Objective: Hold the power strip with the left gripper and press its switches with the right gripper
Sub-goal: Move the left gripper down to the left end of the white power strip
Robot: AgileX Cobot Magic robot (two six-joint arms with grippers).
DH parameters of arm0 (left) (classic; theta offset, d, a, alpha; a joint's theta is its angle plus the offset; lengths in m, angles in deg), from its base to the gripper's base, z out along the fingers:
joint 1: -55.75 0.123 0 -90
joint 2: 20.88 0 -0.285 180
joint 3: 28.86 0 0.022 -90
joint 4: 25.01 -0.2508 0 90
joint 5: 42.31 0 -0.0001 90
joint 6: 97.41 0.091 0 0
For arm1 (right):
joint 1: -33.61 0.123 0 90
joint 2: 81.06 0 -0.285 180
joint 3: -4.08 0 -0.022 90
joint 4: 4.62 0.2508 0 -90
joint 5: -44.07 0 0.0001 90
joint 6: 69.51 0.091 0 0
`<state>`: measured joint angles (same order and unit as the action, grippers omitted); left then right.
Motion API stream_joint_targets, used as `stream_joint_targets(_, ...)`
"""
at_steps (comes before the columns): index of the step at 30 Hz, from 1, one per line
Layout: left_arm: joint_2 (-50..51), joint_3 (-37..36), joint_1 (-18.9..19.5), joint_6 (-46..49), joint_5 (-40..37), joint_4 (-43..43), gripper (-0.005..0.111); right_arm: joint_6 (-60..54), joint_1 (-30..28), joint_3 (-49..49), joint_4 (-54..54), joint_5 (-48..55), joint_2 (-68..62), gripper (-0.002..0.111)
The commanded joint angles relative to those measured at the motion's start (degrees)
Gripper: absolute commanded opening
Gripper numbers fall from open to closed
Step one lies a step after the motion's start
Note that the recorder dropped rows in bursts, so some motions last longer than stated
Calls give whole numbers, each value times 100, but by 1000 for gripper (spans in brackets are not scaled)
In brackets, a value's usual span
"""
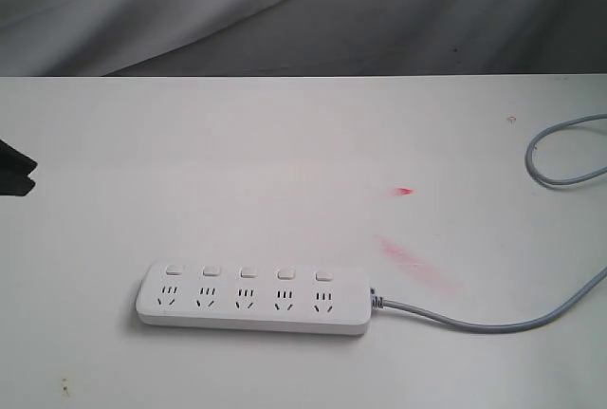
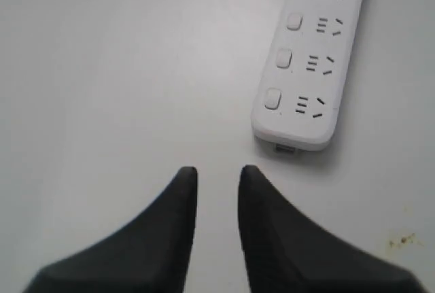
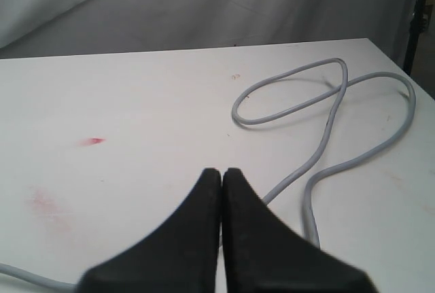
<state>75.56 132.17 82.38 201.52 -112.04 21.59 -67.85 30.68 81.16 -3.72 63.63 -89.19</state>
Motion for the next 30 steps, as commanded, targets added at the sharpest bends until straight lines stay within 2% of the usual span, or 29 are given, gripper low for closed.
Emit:
stream_joint_targets(1,267,-22,13,102,-23,-58,54,10,-45,14,16,-4,34,0)
stream_joint_targets(2,334,-22,13,102,-23,-58,64,10,-45,14,16,-4,34,0)
stream_joint_targets(4,412,-22,13,102,-23,-58,69,10,-45,14,16,-4,34,0)
stream_joint_targets(7,555,-22,-85,102,-23,-73,69,10,-45,14,16,-4,34,0)
stream_joint_targets(13,1024,-22,-676,102,-23,-303,69,10,-45,14,16,-4,34,0)
stream_joint_targets(18,1351,-22,-1026,102,715,-442,73,10,-45,14,16,-4,34,0)
stream_joint_targets(21,1400,-36,-1228,102,658,-501,78,10,-45,14,16,-4,34,0)
stream_joint_targets(27,1819,-74,-1730,102,742,-502,78,10,-45,14,16,-4,34,0)
stream_joint_targets(30,1857,-74,-1760,102,1118,-252,78,10,-45,14,16,-4,34,0)
